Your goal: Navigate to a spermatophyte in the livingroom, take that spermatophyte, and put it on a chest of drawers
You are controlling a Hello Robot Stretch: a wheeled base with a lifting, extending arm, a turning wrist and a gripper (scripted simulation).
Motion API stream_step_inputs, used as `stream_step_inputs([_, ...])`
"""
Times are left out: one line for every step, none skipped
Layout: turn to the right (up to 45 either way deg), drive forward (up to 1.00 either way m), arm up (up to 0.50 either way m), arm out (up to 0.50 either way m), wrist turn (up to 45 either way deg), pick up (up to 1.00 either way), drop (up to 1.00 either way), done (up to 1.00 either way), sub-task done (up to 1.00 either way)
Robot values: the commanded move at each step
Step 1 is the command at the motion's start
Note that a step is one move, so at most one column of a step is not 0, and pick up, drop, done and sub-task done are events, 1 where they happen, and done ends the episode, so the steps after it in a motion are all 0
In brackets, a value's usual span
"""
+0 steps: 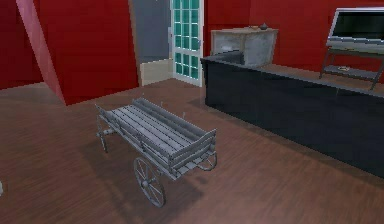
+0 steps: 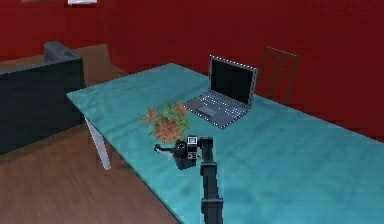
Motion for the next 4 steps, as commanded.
stream_step_inputs([0.0, 0.0, 0.0, 0.0, 0.0, 1.0, 0.0, 0.0, 0.0])
stream_step_inputs([0.0, 0.0, 0.1, 0.0, 0.0, 0.0, 0.0, 0.0, 0.0])
stream_step_inputs([0.0, 0.0, 0.2, 0.0, 0.0, 0.0, 0.0, 0.0, 0.0])
stream_step_inputs([0.0, 0.0, 0.0, 0.0, -45.0, 0.0, 0.0, 0.0, 0.0])
